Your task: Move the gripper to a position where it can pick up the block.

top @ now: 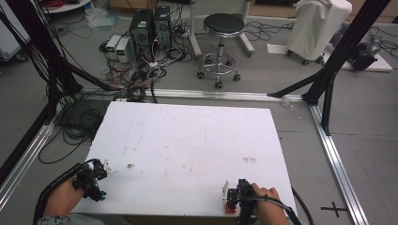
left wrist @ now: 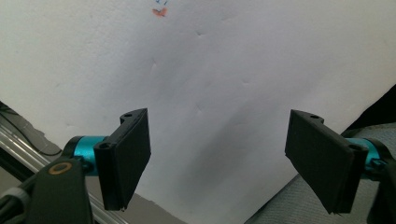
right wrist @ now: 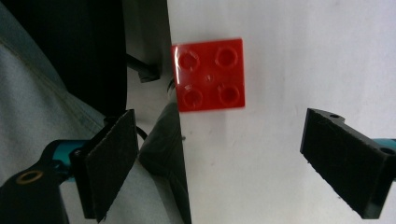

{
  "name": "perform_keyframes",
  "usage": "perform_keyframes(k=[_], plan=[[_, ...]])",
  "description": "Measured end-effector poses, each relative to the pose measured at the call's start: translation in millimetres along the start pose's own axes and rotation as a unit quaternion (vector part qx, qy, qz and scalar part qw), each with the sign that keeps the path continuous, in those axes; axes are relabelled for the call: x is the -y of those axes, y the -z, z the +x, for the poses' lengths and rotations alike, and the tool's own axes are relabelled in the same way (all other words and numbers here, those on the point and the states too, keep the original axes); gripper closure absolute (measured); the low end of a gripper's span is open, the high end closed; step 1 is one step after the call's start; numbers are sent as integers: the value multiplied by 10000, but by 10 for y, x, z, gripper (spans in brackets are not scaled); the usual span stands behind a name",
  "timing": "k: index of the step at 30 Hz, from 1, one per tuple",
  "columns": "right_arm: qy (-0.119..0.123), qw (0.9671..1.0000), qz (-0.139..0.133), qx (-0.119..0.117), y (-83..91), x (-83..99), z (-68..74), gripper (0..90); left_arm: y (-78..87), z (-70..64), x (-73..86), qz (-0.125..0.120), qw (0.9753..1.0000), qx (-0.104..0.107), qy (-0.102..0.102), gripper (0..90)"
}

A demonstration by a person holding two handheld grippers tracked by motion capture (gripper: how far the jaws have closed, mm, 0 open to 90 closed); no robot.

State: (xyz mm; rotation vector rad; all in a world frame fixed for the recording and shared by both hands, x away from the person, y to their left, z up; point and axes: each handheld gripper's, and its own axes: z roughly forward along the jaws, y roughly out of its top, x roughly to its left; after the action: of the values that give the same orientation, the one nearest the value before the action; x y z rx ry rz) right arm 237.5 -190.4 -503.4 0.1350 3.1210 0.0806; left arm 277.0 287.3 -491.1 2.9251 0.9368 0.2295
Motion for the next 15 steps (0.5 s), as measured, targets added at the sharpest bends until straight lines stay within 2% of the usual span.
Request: perform_keyframes(k=[3, 11, 15], plan=[[93, 9999, 14, -70, -29, -35, 15, 107, -9, -4, -1, 6, 10000, -13, -8, 227], [337, 9994, 76, -70, -129, -147, 51, 107, -7, -6, -7, 28, 10000, -7, -5, 227], [364, 9992, 125, -85, -175, -185, 59, 107, -6, -9, -9, 13, 10000, -30, -14, 227]])
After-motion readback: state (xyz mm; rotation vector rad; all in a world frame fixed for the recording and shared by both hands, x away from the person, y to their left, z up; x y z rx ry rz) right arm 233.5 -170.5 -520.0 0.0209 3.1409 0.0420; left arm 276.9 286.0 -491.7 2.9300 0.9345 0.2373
